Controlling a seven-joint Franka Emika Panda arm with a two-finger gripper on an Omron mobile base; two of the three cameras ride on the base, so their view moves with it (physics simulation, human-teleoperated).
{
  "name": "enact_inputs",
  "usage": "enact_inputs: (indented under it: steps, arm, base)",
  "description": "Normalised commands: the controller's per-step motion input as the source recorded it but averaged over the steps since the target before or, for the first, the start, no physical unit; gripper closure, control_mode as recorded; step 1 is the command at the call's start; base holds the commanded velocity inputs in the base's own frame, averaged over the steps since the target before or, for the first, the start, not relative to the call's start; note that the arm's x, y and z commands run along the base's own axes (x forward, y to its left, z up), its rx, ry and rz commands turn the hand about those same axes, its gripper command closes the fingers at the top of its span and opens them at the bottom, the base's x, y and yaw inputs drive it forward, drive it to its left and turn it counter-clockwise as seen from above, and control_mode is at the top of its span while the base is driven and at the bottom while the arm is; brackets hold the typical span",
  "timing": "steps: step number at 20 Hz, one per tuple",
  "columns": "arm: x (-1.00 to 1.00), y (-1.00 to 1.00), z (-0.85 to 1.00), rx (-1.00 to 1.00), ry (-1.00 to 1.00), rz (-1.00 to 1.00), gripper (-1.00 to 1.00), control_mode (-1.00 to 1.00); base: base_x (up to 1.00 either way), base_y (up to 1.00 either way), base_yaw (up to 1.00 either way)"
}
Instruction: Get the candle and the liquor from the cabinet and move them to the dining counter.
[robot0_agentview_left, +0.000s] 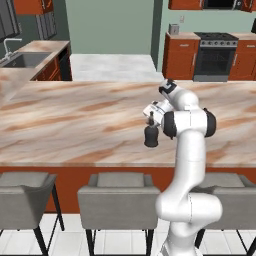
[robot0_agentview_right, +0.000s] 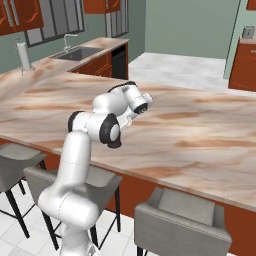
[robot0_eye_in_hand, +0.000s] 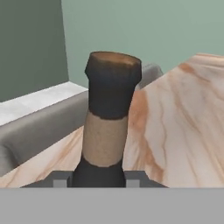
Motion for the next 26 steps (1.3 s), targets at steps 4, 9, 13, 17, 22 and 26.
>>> enact_inputs:
  steps: [4,9,13,17,22,26]
  arm:
    - [-0.03,-0.02,-0.38,0.0,-0.12,0.0,1.0,-1.0]
    - [-0.01,0.0,-0.38,0.0,-0.11,0.0,-1.0,-1.0]
    - [0.0,0.0,-0.32,0.0,-0.11,0.0,-1.0,-1.0]
    - [0.0,-0.01,-0.3,0.0,-0.13,0.0,-1.0,-1.0]
    - [0.0,-0.11,-0.23,0.0,-0.11,0.0,-1.0,-1.0]
    - [0.0,-0.17,-0.19,0.0,-0.08,0.0,-1.0,-1.0]
  base:
    - [0.0,0.0,0.0]
    - [0.0,0.0,0.0]
    - [0.0,0.0,0.0]
    - [0.0,0.0,0.0]
    - [0.0,0.0,0.0]
    - [0.0,0.0,0.0]
